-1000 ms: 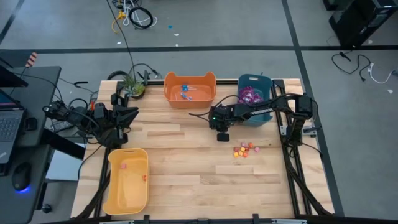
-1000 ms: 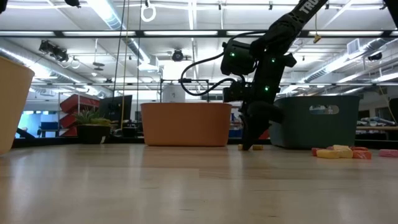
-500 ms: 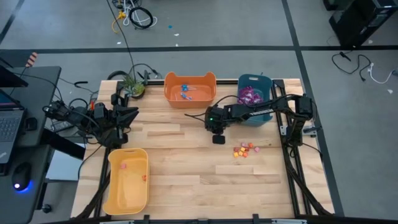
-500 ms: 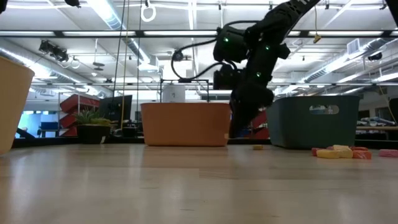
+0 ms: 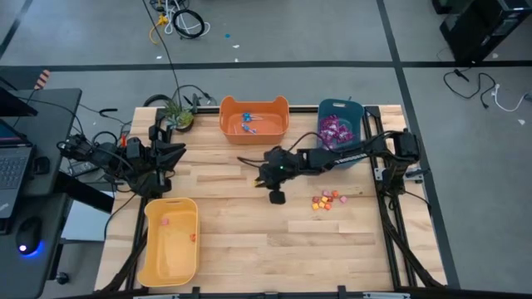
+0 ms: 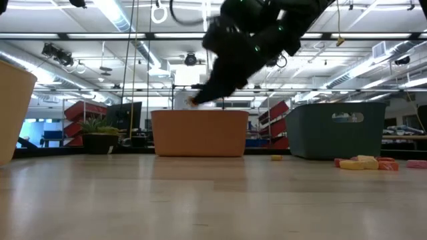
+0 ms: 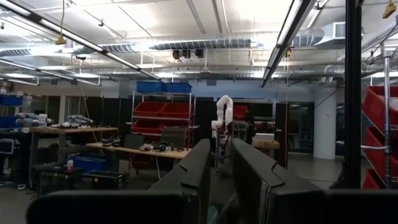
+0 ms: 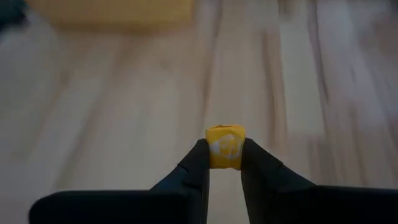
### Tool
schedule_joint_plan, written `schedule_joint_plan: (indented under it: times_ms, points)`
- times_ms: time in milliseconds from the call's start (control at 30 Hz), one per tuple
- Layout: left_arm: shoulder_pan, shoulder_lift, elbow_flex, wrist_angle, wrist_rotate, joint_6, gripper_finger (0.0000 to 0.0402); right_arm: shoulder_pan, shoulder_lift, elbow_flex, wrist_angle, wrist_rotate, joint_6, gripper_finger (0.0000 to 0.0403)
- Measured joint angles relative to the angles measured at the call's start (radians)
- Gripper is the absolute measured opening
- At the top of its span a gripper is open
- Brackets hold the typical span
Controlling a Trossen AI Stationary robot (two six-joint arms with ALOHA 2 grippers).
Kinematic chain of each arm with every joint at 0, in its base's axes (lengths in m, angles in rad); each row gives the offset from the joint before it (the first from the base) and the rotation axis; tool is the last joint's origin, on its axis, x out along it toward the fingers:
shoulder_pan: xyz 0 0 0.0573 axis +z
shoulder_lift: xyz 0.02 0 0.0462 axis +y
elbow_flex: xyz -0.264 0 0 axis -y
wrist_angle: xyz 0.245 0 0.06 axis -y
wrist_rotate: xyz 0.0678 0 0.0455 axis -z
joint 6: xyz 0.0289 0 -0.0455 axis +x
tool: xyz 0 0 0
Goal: Sort candy
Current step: Put the yellow candy into the yellow bin
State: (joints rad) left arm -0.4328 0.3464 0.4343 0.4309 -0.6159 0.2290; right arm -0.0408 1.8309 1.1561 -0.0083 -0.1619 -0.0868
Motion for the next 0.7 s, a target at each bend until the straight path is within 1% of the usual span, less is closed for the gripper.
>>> schedule_joint_plan:
  times_ms: [233, 367, 400, 500, 700]
  points:
    - [0.000, 0.000, 0.000, 0.000, 0.000, -0.006, 0.0067, 0.075, 0.000, 0.001, 0.323, 0.000, -0.018, 0.0064]
    - [0.000, 0.000, 0.000, 0.001, 0.000, -0.006, 0.0067, 0.110, 0.000, 0.001, 0.460, 0.001, -0.026, 0.0064]
    - [0.000, 0.000, 0.000, 0.001, 0.000, -0.007, 0.0067, 0.118, 0.000, 0.001, 0.491, 0.016, -0.026, 0.0064]
    - [0.000, 0.000, 0.000, 0.001, 0.000, -0.009, 0.0067, 0.140, 0.000, 0.002, 0.535, 0.085, -0.026, 0.0064]
    - [0.000, 0.000, 0.000, 0.002, 0.000, -0.009, 0.0067, 0.177, 0.000, 0.014, 0.551, 0.150, -0.044, 0.0064]
